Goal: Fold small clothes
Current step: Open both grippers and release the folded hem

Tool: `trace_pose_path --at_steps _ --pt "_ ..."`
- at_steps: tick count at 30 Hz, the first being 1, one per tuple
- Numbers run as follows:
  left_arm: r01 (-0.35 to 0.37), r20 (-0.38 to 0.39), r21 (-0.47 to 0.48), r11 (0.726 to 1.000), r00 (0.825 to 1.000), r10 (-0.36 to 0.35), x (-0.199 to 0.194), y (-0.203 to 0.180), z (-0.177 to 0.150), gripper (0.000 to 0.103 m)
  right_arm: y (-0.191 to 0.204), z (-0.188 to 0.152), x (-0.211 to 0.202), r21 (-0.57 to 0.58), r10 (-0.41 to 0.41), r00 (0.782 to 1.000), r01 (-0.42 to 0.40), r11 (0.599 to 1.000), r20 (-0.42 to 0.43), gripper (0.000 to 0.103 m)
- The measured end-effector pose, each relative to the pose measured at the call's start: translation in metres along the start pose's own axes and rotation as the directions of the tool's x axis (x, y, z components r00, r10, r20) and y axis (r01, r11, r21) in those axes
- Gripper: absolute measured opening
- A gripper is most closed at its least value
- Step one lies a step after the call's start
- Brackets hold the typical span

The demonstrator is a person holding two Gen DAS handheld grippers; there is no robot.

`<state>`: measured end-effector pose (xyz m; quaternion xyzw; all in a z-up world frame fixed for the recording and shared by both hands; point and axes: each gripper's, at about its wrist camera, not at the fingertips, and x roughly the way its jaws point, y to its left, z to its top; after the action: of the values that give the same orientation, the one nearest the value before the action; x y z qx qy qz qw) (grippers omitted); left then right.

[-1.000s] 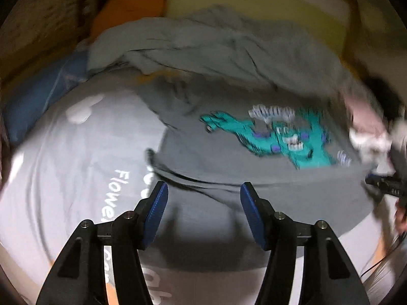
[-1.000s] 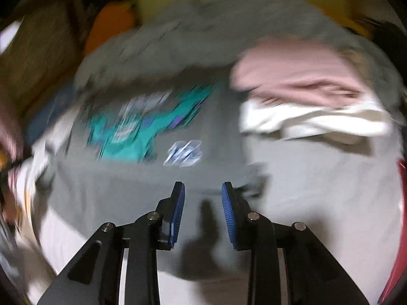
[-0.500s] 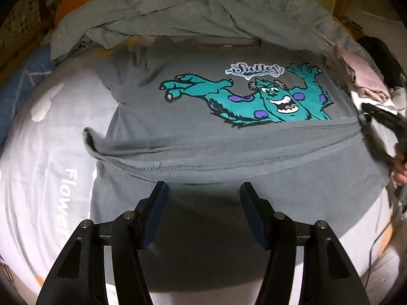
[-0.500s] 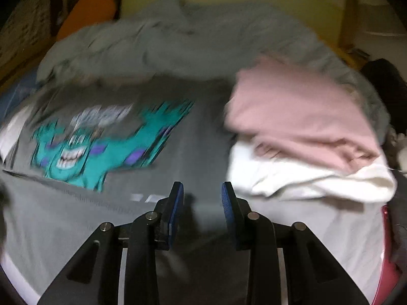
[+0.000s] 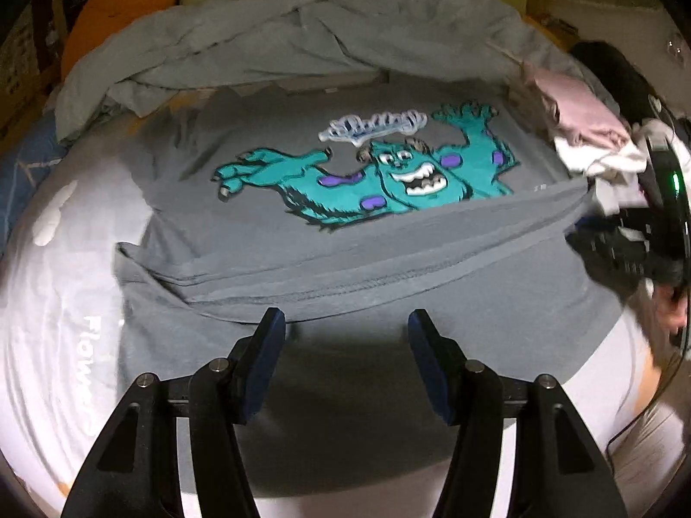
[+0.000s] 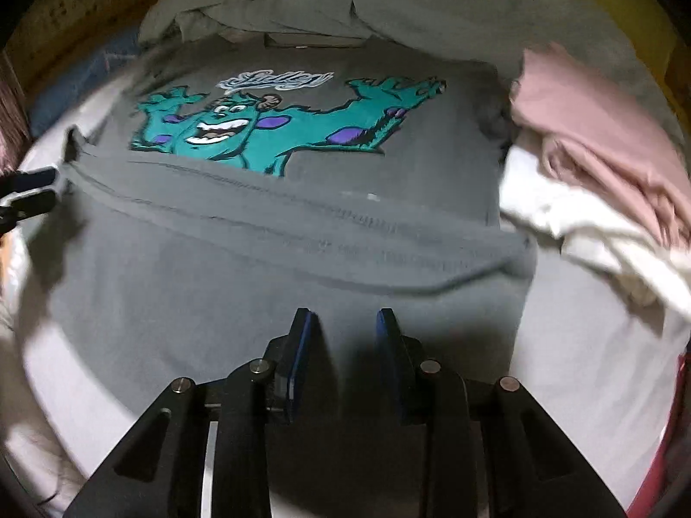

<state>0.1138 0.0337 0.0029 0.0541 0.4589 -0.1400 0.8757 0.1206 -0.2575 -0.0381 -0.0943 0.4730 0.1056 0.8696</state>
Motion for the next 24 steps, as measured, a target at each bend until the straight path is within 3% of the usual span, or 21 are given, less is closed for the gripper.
trace_pose_path --at_steps 4,9,12,14,16,21,24 --pt "0.045 -0.053 -0.020 0.999 0.998 -0.046 0.020 0.003 -0.005 0.058 -0.016 0.022 0.007 0.094 -0.007 1.000 0.004 0.996 0.029 0.031" --pt "0.155 -0.035 0.077 0.985 0.988 -0.153 0.001 -0.025 -0.011 0.058 -0.050 0.019 -0.033 0.237 -0.106 0.964 0.047 0.970 0.243 0.031" --pt "0.105 -0.040 0.100 0.989 0.994 -0.102 0.005 -0.034 -0.012 0.058 -0.056 0.020 -0.044 0.254 -0.096 0.956 0.023 0.967 0.278 0.031" --pt "0.051 -0.046 0.074 0.996 0.998 -0.048 0.018 -0.029 -0.008 0.053 -0.054 0.018 -0.050 0.240 -0.084 0.958 0.017 0.971 0.273 0.031" --pt "0.042 -0.050 0.039 0.998 0.998 -0.040 0.033 -0.020 -0.001 0.050 -0.050 0.013 -0.055 0.223 -0.070 0.959 0.007 0.975 0.276 0.031" --pt "0.004 0.033 0.008 1.000 0.999 -0.004 0.045 -0.005 0.027 0.047 -0.033 -0.001 -0.060 0.164 -0.061 0.962 0.017 0.986 0.266 0.031" --pt "0.002 0.098 -0.115 0.993 0.995 0.010 0.034 0.025 0.030 0.046 -0.030 -0.006 -0.056 0.154 -0.092 0.960 0.052 0.987 0.266 0.031"
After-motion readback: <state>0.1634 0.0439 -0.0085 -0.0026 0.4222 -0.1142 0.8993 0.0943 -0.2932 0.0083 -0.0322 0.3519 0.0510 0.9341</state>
